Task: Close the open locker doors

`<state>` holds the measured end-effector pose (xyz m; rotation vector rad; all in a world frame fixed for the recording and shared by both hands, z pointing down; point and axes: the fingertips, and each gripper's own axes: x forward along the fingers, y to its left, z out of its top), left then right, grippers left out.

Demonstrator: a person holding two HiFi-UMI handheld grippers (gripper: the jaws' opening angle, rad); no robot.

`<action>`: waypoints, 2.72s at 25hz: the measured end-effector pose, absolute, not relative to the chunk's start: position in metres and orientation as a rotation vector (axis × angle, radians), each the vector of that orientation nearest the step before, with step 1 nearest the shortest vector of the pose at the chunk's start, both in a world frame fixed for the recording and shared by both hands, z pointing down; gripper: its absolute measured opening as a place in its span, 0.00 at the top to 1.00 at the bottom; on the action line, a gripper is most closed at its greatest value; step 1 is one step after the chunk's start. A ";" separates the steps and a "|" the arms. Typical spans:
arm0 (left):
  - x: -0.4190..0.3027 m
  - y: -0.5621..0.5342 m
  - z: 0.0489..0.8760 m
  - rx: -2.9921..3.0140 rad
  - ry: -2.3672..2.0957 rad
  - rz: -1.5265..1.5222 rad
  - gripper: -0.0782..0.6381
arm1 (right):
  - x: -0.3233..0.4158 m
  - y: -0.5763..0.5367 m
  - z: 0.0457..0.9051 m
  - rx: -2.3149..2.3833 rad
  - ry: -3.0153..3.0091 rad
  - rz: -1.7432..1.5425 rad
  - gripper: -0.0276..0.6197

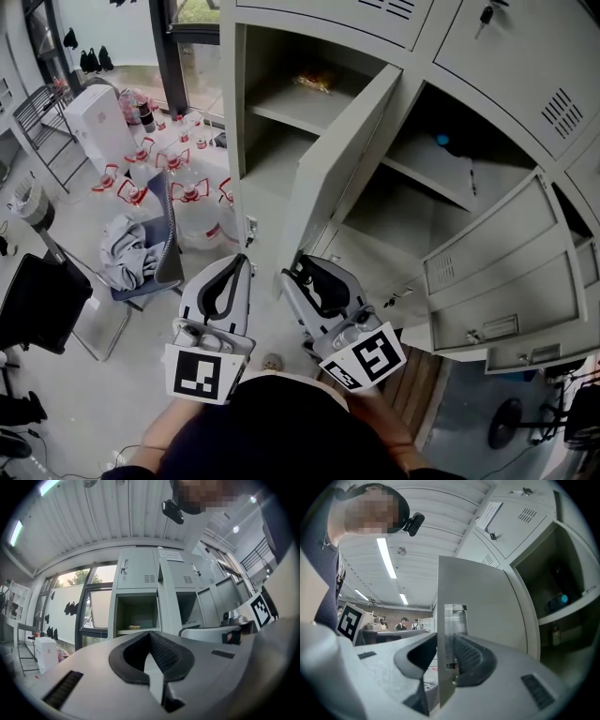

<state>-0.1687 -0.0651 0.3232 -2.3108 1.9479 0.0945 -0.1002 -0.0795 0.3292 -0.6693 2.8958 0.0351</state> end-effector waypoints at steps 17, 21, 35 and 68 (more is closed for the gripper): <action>-0.210 -0.077 0.326 -2.278 1.996 0.111 0.89 | -0.142 -0.093 0.330 -0.697 2.881 0.070 0.78; -0.225 -0.092 0.323 -2.304 1.950 0.119 0.89 | -0.162 -0.102 0.330 -0.729 2.880 0.091 0.79; -0.278 -0.148 0.318 -2.461 1.760 0.163 0.89 | -0.217 -0.143 0.329 -0.990 2.816 0.136 0.80; -0.318 -0.240 0.334 -2.711 1.416 0.201 0.89 | -0.268 -0.228 0.326 -1.422 2.632 0.174 0.85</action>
